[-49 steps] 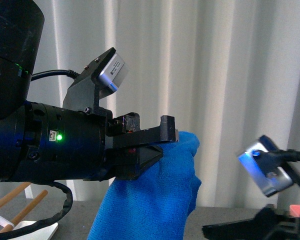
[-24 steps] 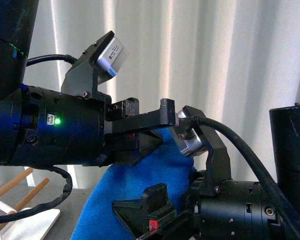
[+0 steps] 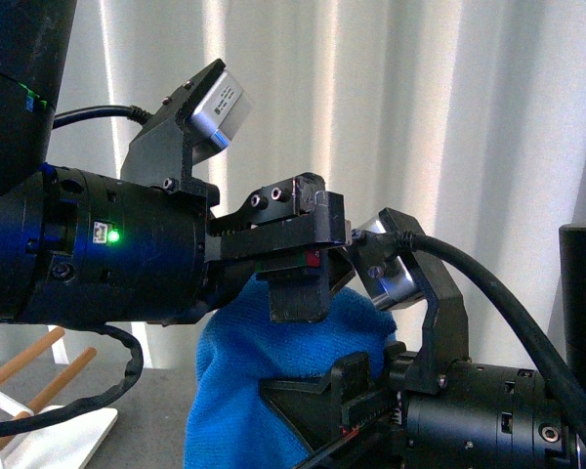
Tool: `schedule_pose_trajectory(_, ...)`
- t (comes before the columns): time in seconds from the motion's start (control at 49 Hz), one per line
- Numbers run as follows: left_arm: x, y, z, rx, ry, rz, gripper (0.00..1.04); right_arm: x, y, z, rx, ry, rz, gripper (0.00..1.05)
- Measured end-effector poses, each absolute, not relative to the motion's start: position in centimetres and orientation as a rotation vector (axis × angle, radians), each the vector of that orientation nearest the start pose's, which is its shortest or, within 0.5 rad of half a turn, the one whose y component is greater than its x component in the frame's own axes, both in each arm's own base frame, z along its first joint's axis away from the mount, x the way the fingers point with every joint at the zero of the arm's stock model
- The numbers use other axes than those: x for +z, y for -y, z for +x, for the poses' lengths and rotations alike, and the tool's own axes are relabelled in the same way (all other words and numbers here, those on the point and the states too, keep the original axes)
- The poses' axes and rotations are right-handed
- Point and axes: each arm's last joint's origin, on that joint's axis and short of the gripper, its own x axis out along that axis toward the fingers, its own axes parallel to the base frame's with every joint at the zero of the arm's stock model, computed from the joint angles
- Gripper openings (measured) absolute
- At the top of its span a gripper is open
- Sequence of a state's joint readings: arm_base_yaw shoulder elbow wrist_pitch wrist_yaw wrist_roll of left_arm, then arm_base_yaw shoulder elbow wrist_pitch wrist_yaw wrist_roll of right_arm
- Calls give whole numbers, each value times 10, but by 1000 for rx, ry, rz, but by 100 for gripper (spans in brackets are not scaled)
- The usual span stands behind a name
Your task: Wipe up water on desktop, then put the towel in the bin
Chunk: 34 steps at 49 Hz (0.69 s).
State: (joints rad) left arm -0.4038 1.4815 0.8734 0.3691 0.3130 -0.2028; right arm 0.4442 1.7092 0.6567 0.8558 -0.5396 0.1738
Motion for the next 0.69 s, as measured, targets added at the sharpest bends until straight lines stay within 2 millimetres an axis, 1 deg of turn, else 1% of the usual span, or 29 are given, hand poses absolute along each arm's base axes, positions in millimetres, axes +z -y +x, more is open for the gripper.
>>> schedule_pose_trajectory(0.041,253,136,295,-686,-315,-182,81,163,-150,284,955,-296,169,4)
schedule_pose_trajectory(0.143,253,135,295,-678,-314,-181,98,162,-148,284,941,-312,165,4)
schedule_pose_trajectory(0.184,253,135,295,-679,-314,-180,100,161,-147,284,940,-311,161,4)
schedule_pose_trajectory(0.245,253,135,295,-679,-314,-180,98,161,-147,285,936,-312,157,4)
schedule_pose_trajectory(0.286,253,136,295,-642,-289,-160,96,161,-146,285,935,-313,156,4)
schedule_pose_trajectory(0.327,252,137,294,-528,-207,-122,91,161,-146,285,935,-314,154,4)
schedule_pose_trajectory(0.347,251,134,292,-443,-155,-105,88,161,-146,285,935,-314,154,4)
schedule_pose_trajectory(0.408,247,126,286,-286,-76,-69,80,160,-146,285,934,-315,152,4)
schedule_pose_trajectory(0.449,242,115,277,-158,-30,-54,73,160,-146,284,934,-318,150,4)
schedule_pose_trajectory(0.49,238,102,269,-66,-6,-47,66,159,-145,283,930,-323,148,4)
schedule_pose_trajectory(0.551,230,80,252,-9,9,-32,52,159,-141,284,918,-326,145,4)
schedule_pose_trajectory(0.592,226,74,246,-1,9,-29,47,160,-140,284,913,-324,144,4)
schedule_pose_trajectory(0.653,216,61,232,0,-1,-20,32,160,-140,284,912,-326,138,4)
schedule_pose_trajectory(0.694,212,57,227,-2,-8,-17,27,161,-140,283,916,-327,134,4)
